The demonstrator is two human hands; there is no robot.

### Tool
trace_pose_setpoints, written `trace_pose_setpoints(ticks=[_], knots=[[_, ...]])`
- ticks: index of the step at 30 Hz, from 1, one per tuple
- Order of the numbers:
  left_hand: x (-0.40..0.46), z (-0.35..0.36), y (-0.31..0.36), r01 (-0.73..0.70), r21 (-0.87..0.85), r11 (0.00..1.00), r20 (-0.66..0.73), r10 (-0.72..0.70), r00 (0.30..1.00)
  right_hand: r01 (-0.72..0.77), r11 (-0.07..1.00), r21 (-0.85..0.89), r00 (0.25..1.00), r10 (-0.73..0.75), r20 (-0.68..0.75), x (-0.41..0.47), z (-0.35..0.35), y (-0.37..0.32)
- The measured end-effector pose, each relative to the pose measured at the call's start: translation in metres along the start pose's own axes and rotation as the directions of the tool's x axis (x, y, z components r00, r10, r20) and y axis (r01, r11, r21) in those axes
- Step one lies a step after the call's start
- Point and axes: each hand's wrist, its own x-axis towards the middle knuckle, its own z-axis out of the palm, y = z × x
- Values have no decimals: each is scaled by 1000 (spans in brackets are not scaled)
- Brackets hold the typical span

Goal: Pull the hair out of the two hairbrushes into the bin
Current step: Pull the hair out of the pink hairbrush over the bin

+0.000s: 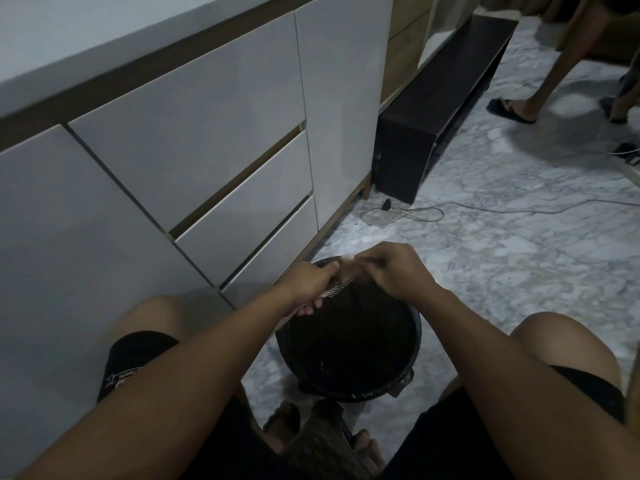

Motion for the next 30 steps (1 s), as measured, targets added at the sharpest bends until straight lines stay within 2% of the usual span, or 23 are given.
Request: trace_pose_setpoints(ticks=[3, 6, 9, 11, 13, 18, 20, 25, 30], knots=[[1, -2, -3, -14, 19, 1000, -1, 14, 1000, -151, 988, 2, 986, 151, -72, 2, -5, 5], [3, -4, -8, -15, 43, 999, 0, 15, 1000, -213, 976, -47, 974, 208, -94, 3, -7, 14], [3, -4, -11, -7, 44, 999, -6, 7, 1000, -231, 972, -52, 973, 232, 15, 2, -8, 15], [3, -3, -10, -5, 51, 999, -17, 6, 1000, -209, 978, -7, 969, 208, 131, 0, -7, 10], [3, -1, -7, -7, 56, 998, -23, 8, 1000, -166, 985, 39, 974, 158, 164, -4, -3, 3], [4, 0, 1, -34, 75, 997, -23, 35, 999, 29, 1000, -9, 997, -29, 66, -5, 4, -11], [4, 0, 3, -46, 89, 995, -18, 48, 999, 54, 997, -55, 998, -51, 48, -4, 5, -11], [5, -5, -1, -39, 123, 992, -2, 40, 999, -155, 986, -56, 987, 152, -49, 0, -6, -4], [4, -12, -2, -24, 112, 993, -9, 25, 1000, -226, 971, -81, 974, 223, -45, -1, -6, 4]])
